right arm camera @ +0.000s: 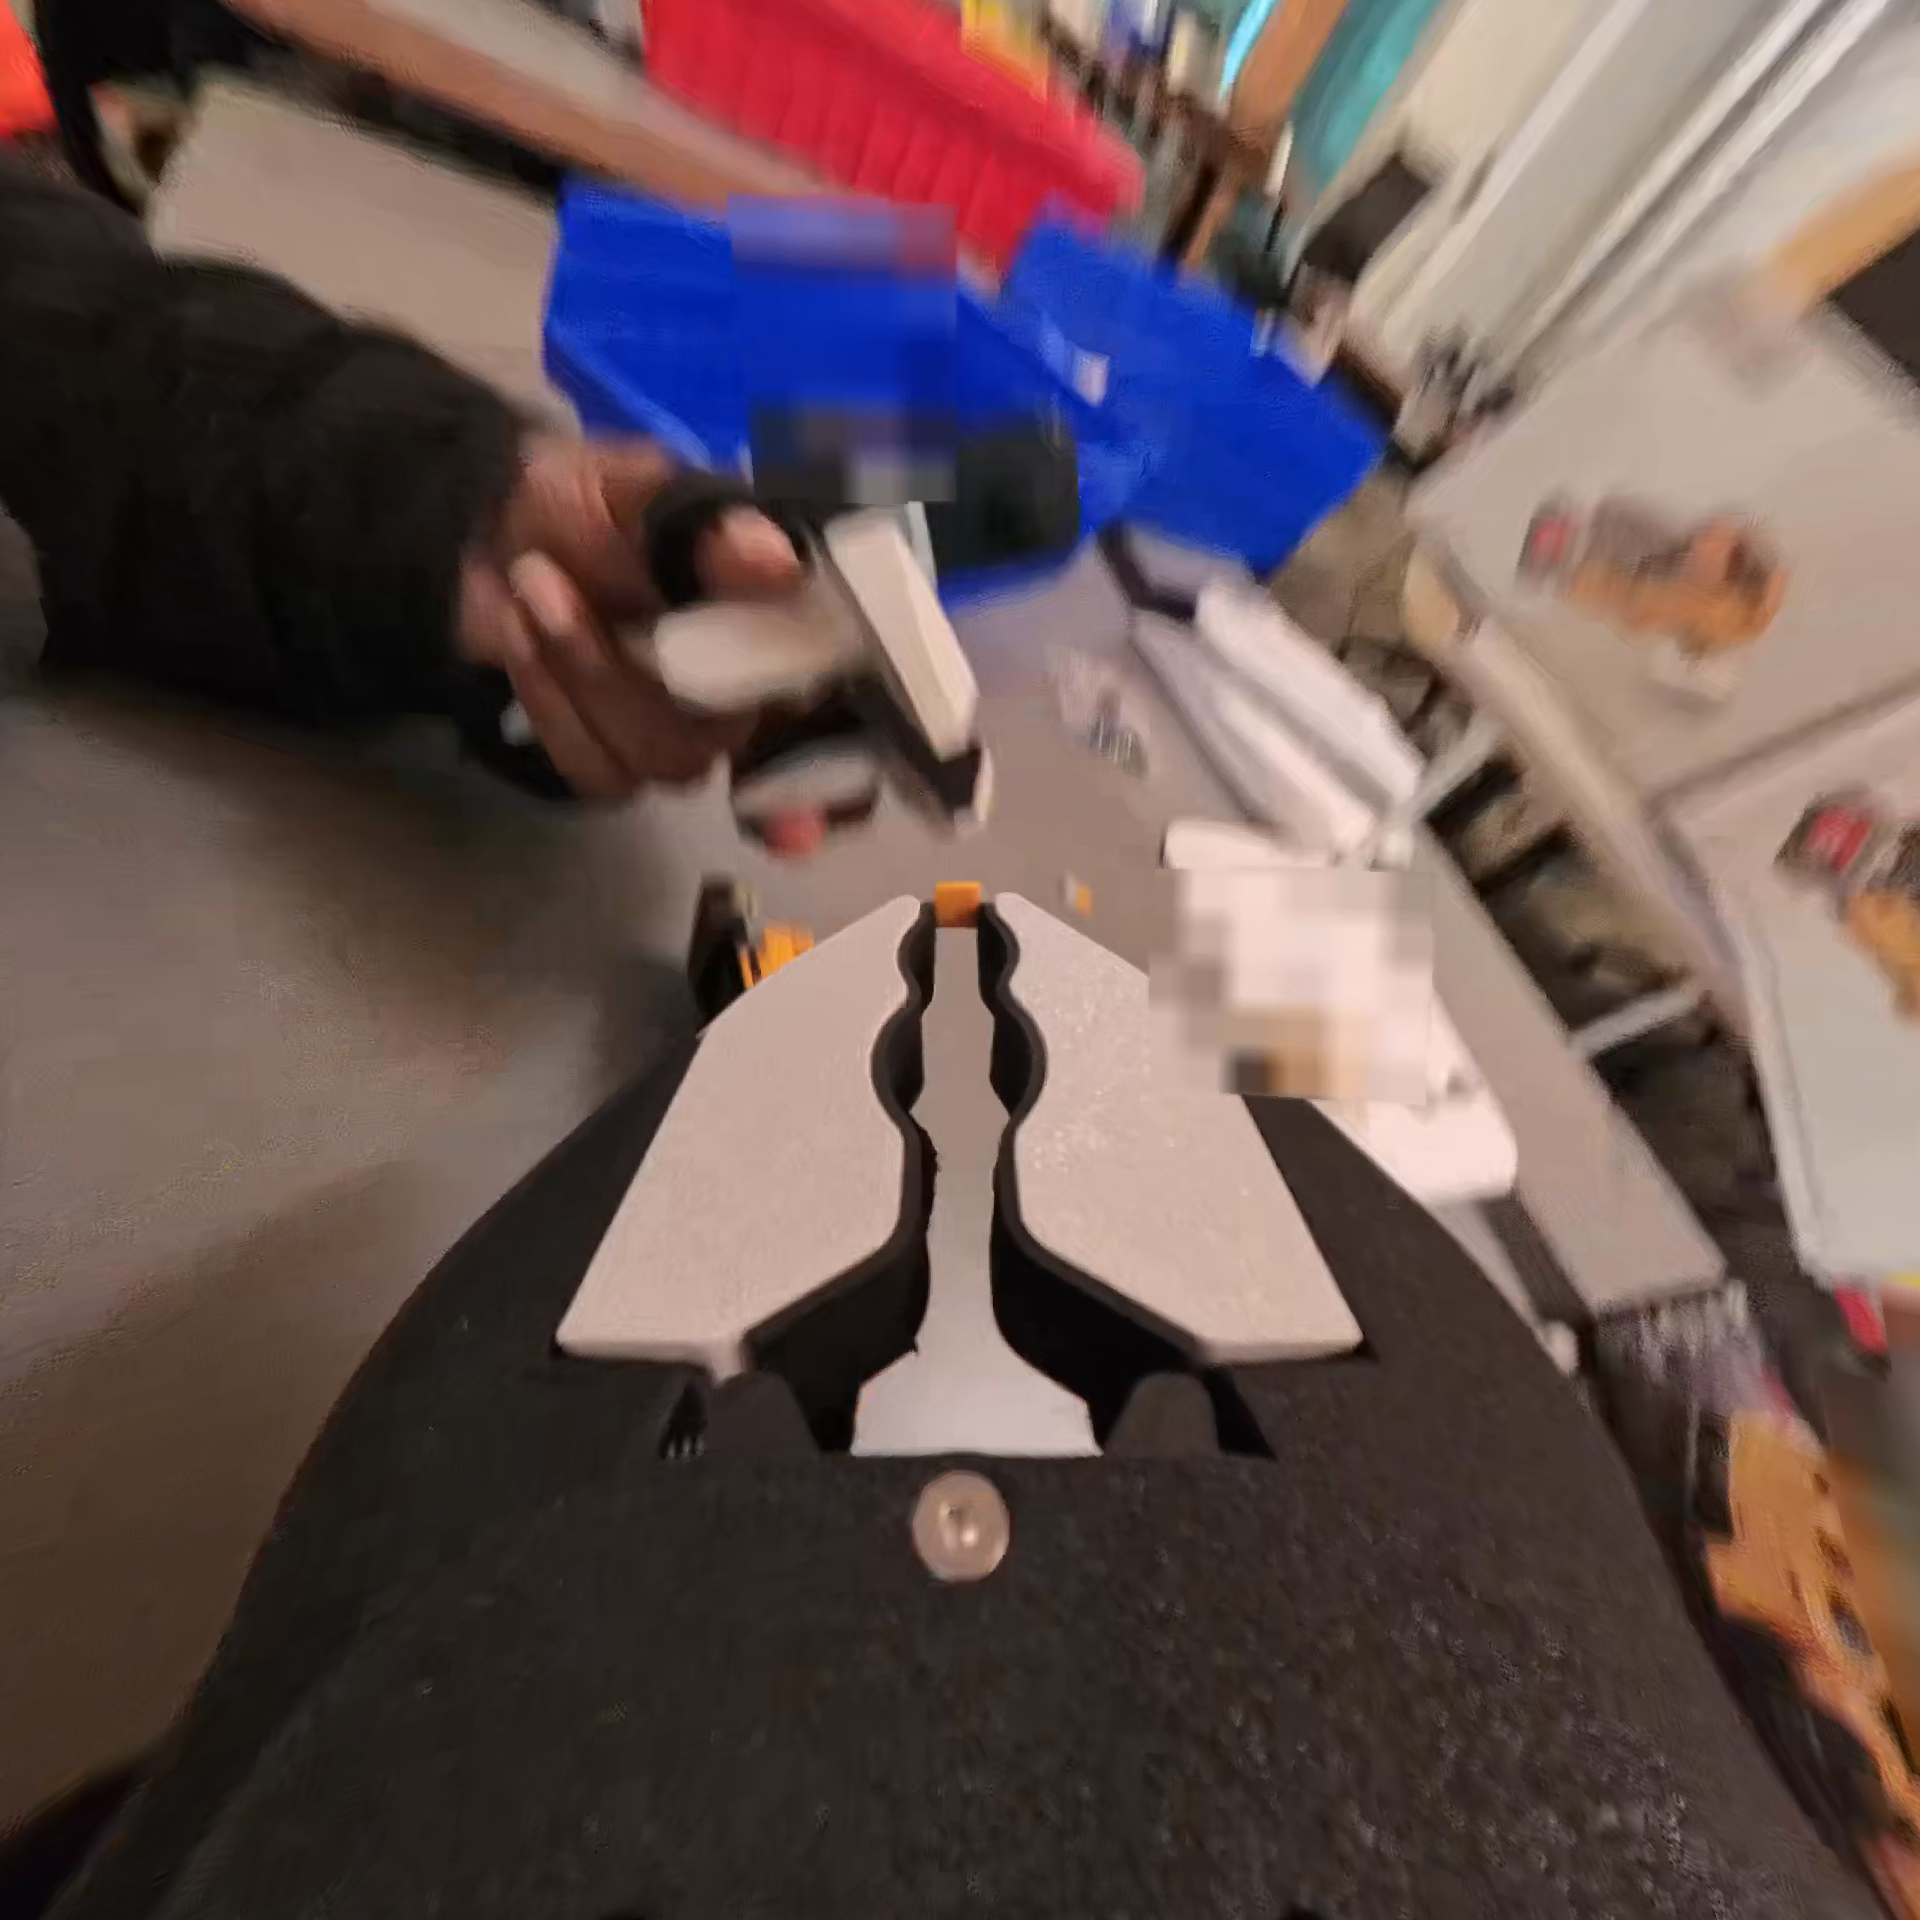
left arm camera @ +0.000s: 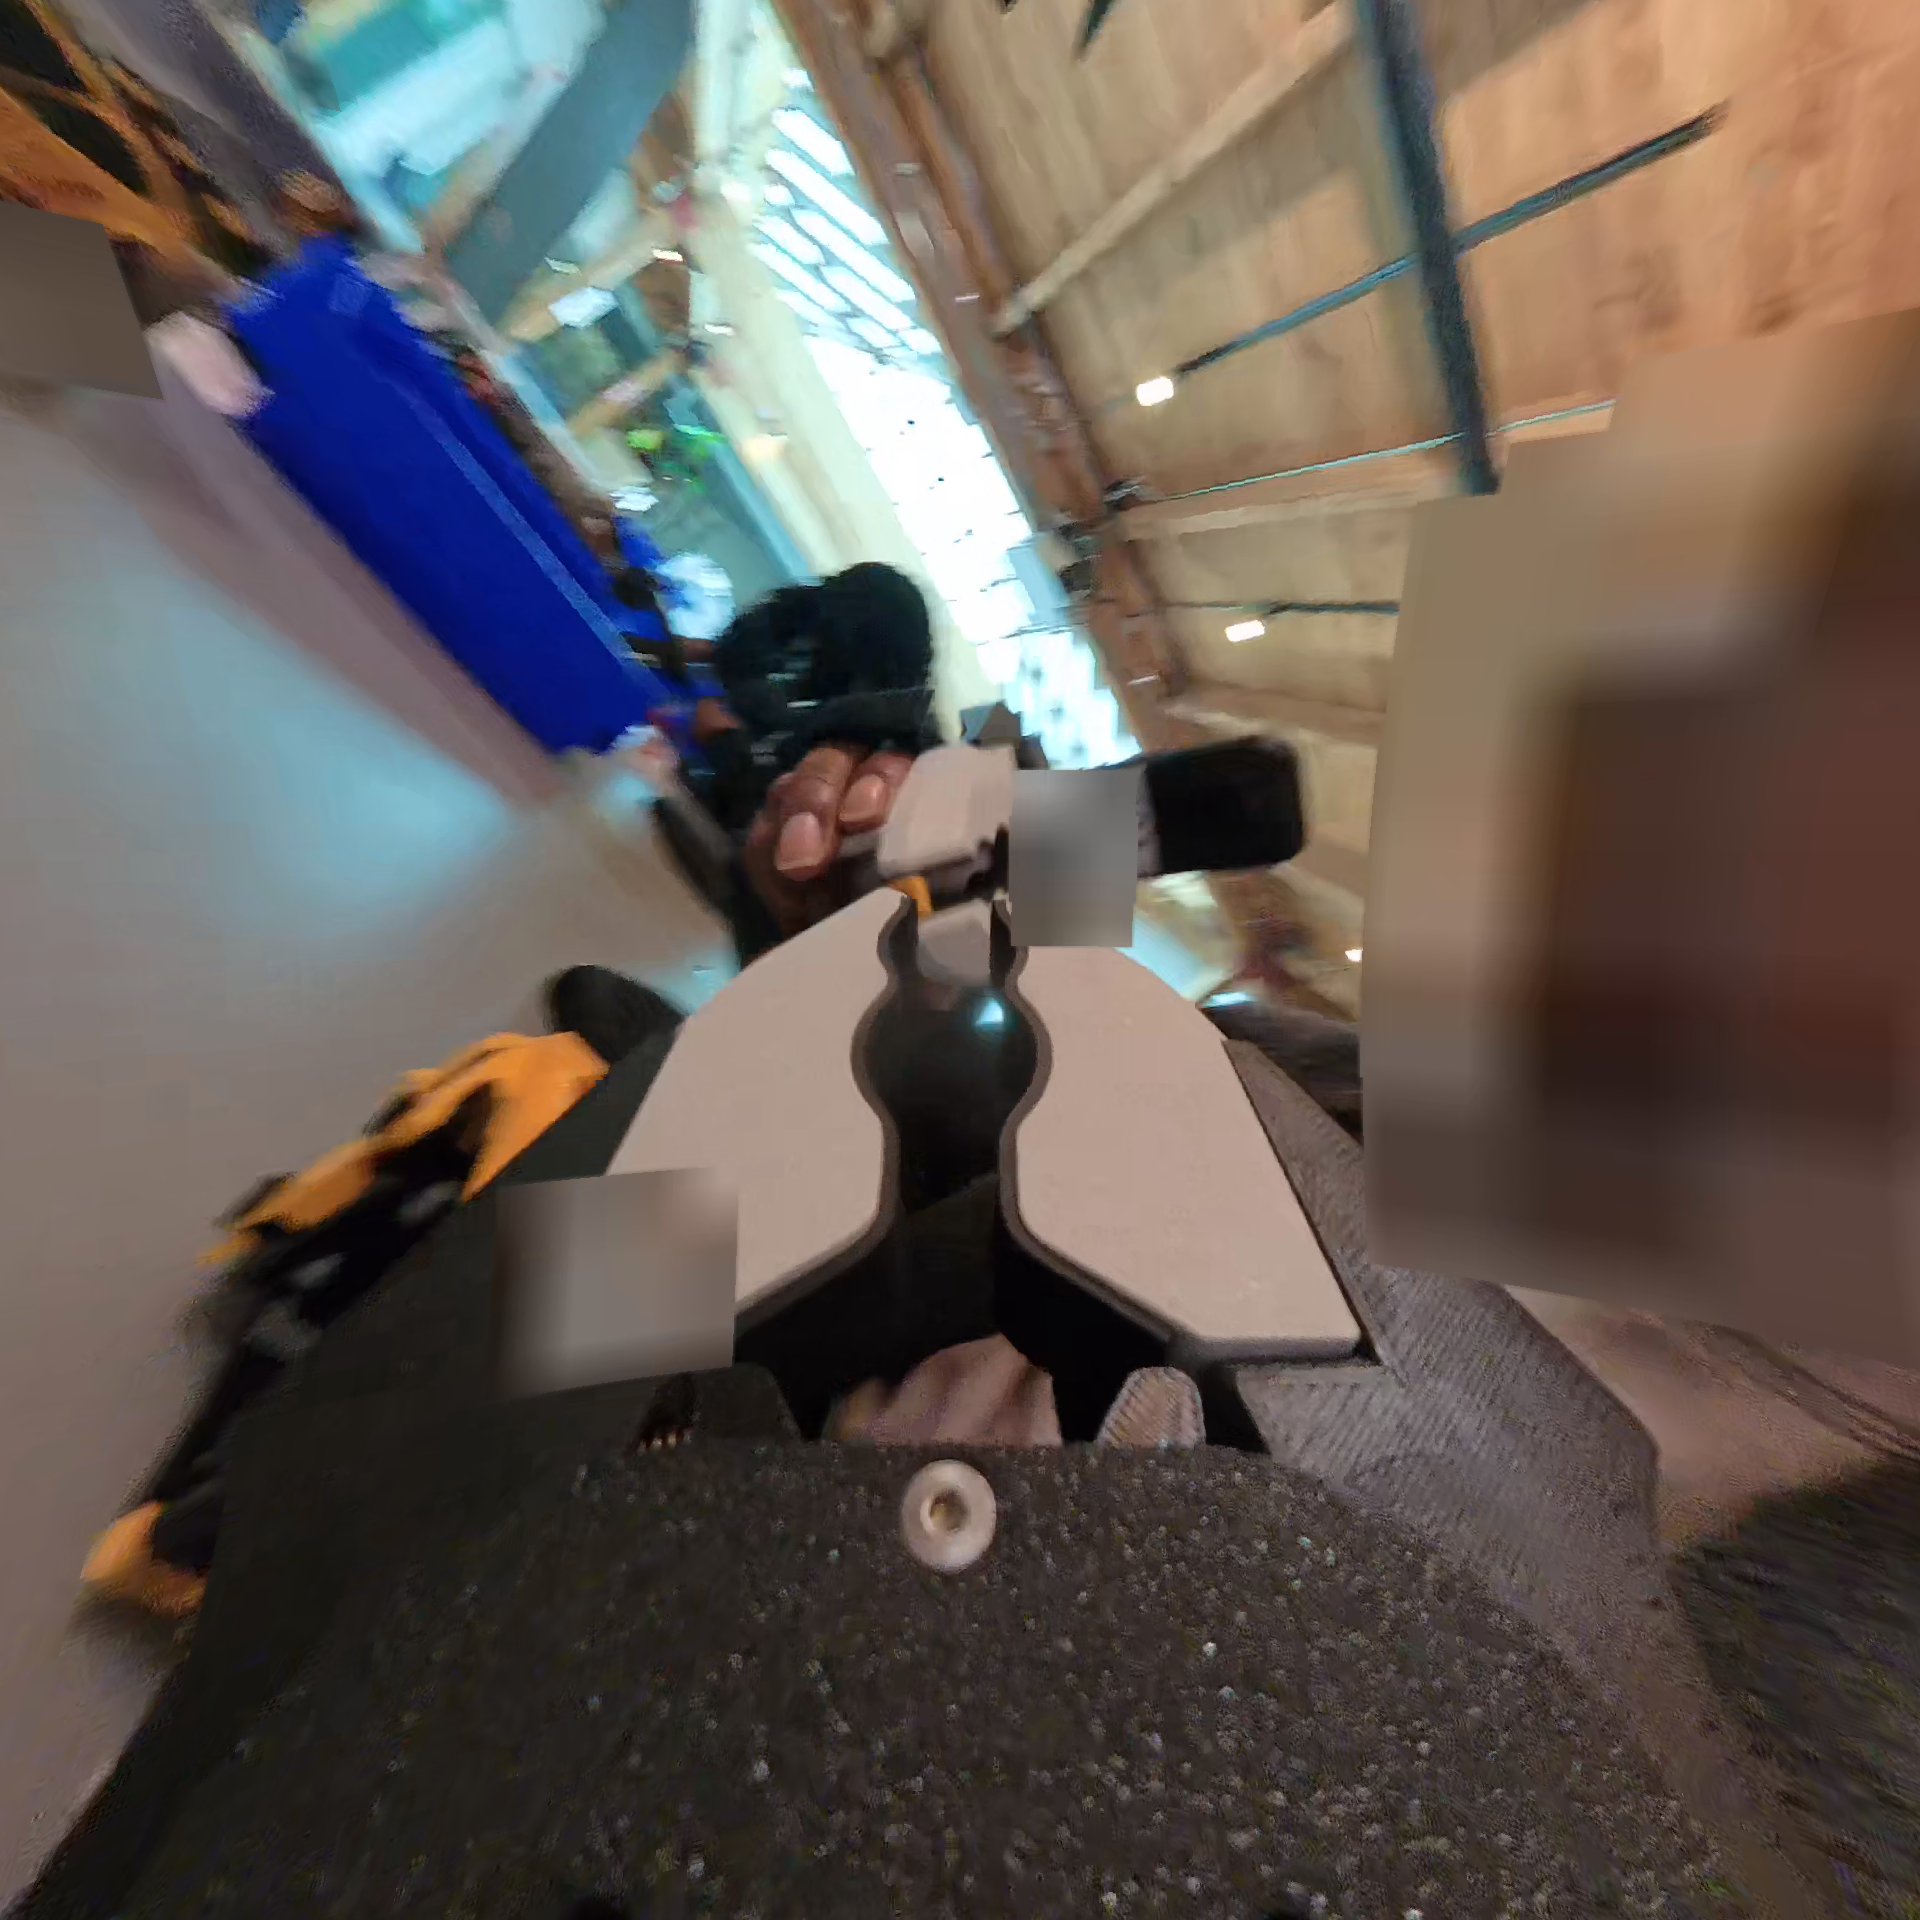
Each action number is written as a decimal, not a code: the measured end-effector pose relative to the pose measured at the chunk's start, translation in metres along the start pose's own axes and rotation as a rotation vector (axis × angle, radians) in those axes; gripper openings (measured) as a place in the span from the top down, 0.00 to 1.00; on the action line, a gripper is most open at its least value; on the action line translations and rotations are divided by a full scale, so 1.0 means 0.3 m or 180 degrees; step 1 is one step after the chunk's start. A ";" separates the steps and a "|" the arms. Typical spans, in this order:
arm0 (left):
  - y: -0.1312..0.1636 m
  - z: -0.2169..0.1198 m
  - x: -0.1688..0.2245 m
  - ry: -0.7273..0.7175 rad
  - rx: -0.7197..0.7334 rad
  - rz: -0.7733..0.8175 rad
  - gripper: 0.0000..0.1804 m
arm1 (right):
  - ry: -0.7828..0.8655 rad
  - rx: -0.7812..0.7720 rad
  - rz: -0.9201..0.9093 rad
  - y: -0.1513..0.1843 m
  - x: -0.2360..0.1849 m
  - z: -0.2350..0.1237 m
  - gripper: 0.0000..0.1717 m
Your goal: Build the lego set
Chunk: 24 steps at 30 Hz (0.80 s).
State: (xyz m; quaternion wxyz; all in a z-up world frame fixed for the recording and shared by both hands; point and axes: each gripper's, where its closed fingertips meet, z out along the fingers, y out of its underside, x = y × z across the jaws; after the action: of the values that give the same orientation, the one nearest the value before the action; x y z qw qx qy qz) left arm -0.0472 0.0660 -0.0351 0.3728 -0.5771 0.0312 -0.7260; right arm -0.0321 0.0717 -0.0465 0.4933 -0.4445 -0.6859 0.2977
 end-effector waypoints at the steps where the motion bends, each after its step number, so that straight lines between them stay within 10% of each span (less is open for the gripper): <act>1: -0.006 -0.016 -0.021 -0.0273 -0.0041 0.0226 0.92 | 0.0018 -0.0298 0.0098 0.060 0.030 -0.018 0.96; 9: -0.001 -0.139 -0.118 -0.1493 -0.0553 0.1420 0.91 | -0.0999 -0.1994 0.0697 0.510 0.008 -0.125 0.96; 24: 0.020 -0.197 -0.170 -0.1674 -0.0646 0.1487 0.91 | -0.1632 -0.2625 0.0277 0.618 -0.098 -0.118 0.91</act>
State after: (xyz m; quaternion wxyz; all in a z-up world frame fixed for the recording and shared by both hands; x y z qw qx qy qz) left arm -0.0923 0.0684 -0.0990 0.4646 -0.7554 0.1371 -0.4413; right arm 0.0634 0.1234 -0.2038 0.0784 -0.5436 -0.8268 0.1214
